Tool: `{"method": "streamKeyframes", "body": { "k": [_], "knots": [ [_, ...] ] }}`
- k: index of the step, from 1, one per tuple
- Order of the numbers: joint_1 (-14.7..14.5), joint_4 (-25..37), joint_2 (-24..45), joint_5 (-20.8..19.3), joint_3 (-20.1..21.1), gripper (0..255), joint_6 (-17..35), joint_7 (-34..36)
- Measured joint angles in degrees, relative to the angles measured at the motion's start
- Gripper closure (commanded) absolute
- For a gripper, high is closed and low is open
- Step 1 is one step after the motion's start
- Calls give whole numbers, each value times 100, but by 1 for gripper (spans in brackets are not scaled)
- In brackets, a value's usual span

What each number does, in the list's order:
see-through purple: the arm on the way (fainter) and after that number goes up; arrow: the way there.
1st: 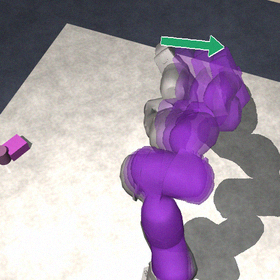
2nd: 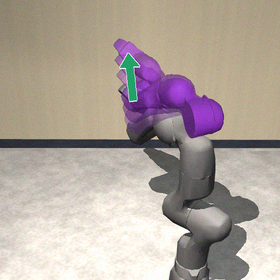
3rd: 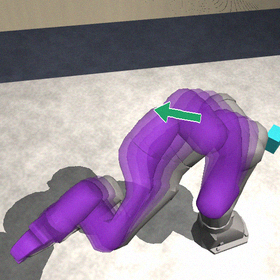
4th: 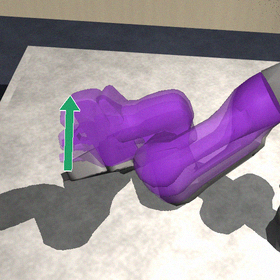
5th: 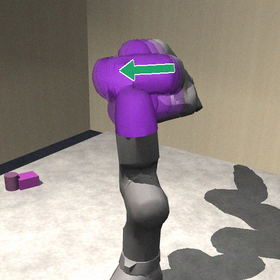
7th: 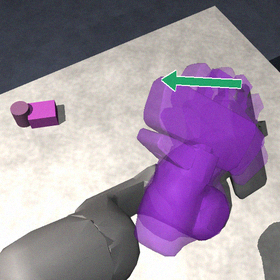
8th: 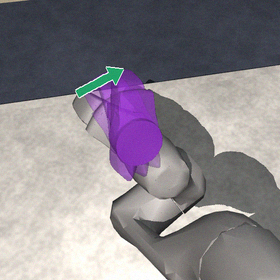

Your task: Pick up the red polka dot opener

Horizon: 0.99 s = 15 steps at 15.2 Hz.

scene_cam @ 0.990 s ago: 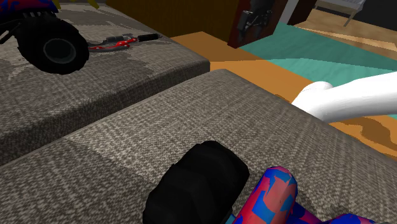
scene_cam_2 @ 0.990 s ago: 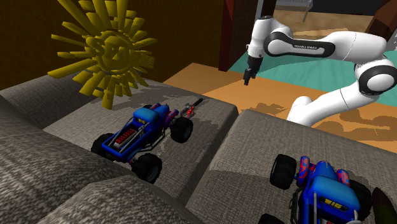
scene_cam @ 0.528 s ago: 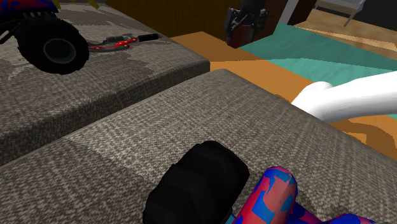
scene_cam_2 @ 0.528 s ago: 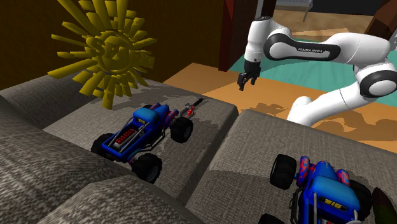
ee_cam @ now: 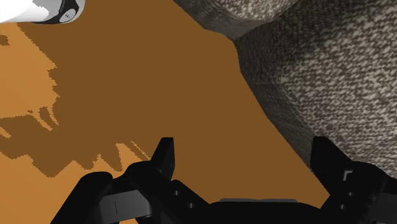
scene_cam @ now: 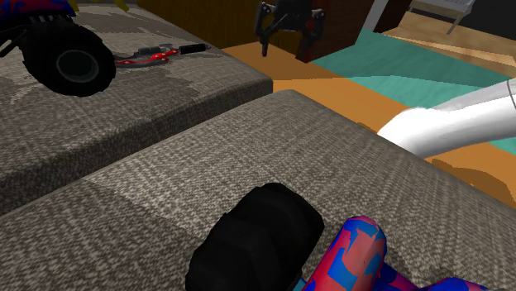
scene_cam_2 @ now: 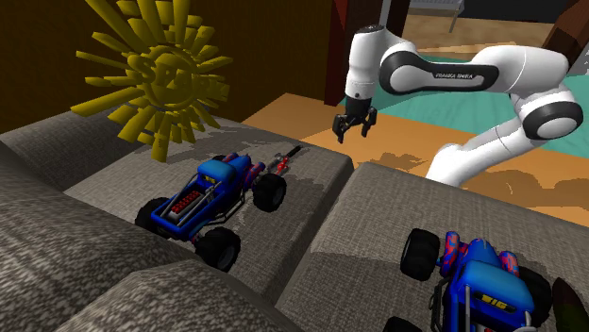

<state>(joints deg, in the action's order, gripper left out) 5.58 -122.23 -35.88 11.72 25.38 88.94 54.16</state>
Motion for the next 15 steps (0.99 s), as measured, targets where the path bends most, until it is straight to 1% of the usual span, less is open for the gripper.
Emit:
{"method": "streamKeyframes", "body": {
  "k": [4,6,7,9,11,13,14,15],
  "knots": [
    [254,656,577,140,659,0,-7,1244],
    [430,1116,1019,103,1036,0,1,1905],
    [486,1235,1126,102,1166,0,-3,2202],
    [664,1778,1653,-49,1603,0,-23,2931],
    [825,2304,2246,-321,2020,0,-29,3655],
    [894,2787,2881,-700,2417,0,-29,4420],
    [861,3075,3265,-960,2624,0,-58,4846],
    [767,3428,3701,-1275,2806,0,-135,5306]
  ]
}}
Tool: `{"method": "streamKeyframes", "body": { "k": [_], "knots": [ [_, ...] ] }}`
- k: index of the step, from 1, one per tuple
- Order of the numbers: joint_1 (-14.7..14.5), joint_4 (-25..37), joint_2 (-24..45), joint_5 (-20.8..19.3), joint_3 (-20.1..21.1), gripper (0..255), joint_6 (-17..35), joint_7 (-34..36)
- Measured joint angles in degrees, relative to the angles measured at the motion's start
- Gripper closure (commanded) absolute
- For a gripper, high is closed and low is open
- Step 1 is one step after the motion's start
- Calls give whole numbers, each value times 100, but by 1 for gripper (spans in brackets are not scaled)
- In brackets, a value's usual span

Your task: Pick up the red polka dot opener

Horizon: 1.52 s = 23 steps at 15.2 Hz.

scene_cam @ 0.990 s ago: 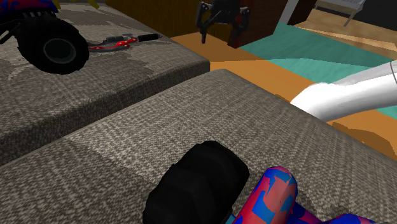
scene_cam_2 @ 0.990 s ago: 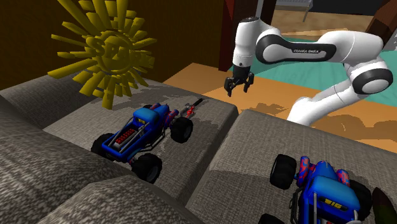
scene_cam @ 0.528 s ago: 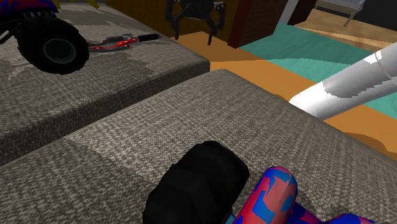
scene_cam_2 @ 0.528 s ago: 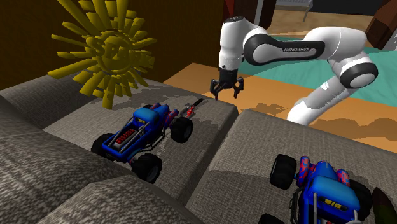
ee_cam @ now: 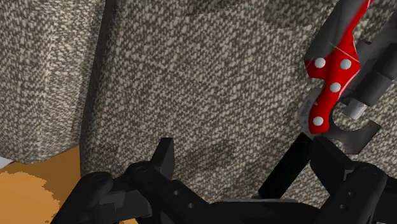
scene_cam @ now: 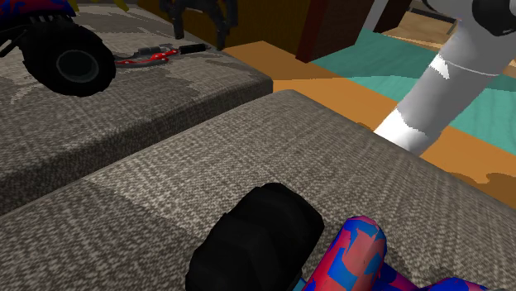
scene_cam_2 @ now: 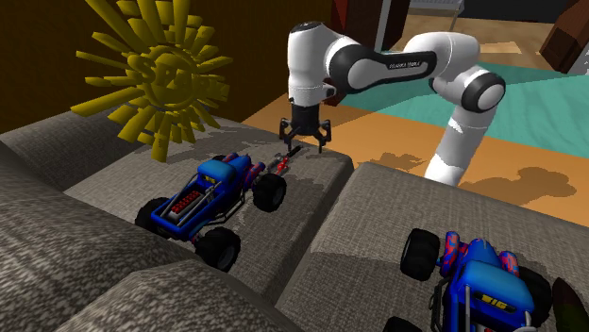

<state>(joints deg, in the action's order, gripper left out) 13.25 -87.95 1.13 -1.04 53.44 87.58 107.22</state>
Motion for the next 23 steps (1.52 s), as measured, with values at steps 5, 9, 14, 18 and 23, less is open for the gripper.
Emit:
{"method": "streamKeyframes", "body": {
  "k": [5,9,14,18,23],
  "knots": [
    [-1237,2020,1953,-1497,18,0,-707,1790],
    [-1332,1958,2094,-1587,-45,0,-545,2016],
    [-1104,1399,1932,-1457,-13,255,-125,1999],
    [-1090,1361,1924,-1450,-12,255,-92,1998],
    [-1091,1361,1925,-1451,-12,255,-90,1999]
  ]
}}
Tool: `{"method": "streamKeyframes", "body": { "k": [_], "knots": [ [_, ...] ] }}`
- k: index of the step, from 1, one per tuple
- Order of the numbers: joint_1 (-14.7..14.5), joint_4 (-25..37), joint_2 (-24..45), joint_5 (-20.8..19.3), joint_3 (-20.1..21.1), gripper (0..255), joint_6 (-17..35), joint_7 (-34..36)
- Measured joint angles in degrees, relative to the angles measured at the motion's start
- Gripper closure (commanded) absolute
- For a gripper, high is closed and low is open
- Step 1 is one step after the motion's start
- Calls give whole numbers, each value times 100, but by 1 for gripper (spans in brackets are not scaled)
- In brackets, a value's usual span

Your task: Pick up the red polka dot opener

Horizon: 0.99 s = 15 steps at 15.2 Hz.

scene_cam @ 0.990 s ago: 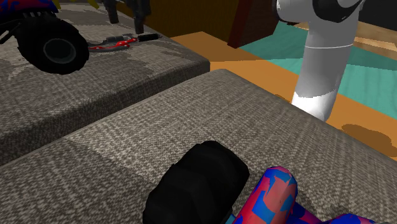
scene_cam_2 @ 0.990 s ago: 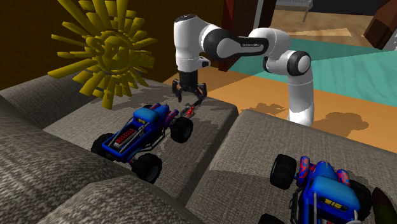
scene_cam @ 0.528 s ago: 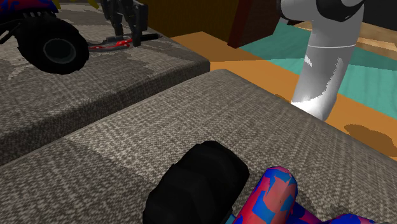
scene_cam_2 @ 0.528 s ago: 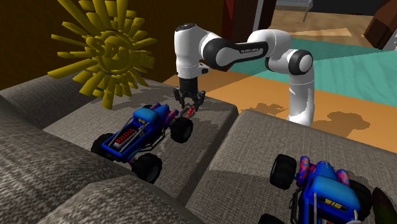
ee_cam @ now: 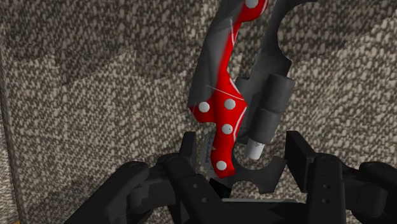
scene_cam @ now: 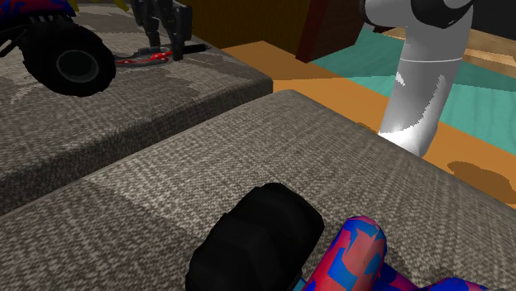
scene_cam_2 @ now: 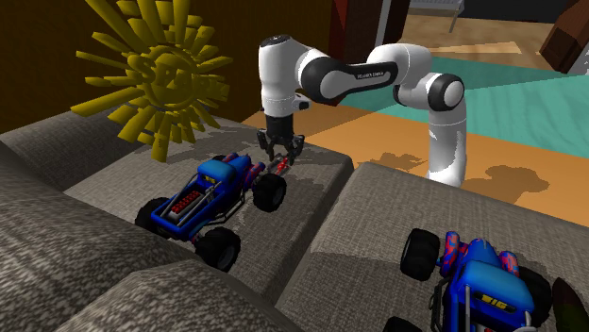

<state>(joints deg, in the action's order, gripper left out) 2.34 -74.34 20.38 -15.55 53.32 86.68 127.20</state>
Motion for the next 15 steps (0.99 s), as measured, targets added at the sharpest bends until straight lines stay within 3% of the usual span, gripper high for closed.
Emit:
{"method": "streamKeyframes", "body": {
  "k": [6,15],
  "knots": [
    [-205,520,157,-124,-33,255,-386,17],
    [-1022,2144,707,-596,-189,255,-1480,62]
  ]
}}
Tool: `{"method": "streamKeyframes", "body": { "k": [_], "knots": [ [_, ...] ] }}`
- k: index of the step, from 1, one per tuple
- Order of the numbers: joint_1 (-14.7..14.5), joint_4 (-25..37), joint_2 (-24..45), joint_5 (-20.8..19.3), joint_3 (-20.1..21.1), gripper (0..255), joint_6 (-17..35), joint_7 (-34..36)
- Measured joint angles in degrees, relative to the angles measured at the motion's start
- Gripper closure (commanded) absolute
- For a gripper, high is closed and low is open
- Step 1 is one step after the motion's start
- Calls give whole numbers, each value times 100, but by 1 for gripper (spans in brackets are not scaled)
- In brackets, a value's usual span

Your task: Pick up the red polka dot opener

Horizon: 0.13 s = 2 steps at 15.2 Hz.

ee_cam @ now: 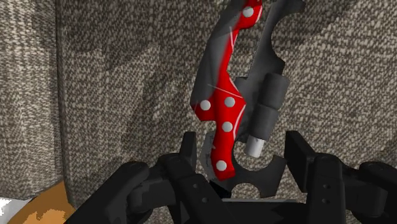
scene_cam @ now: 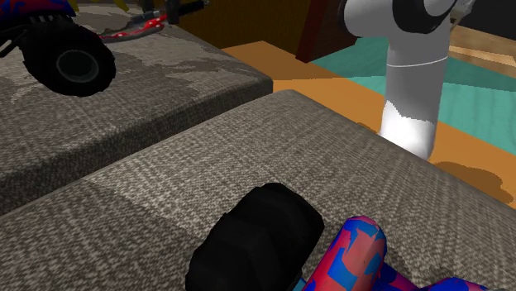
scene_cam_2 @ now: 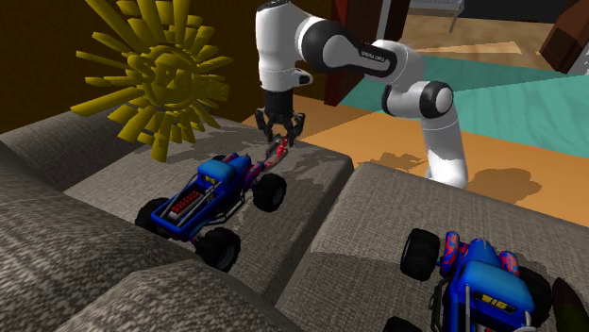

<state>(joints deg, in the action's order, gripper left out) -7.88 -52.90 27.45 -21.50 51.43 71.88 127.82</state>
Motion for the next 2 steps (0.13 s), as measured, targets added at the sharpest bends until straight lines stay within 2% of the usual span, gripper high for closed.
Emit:
{"method": "streamKeyframes", "body": {
  "k": [2],
  "knots": [
    [-217,386,138,-123,-53,255,-232,-11]
  ]
}}
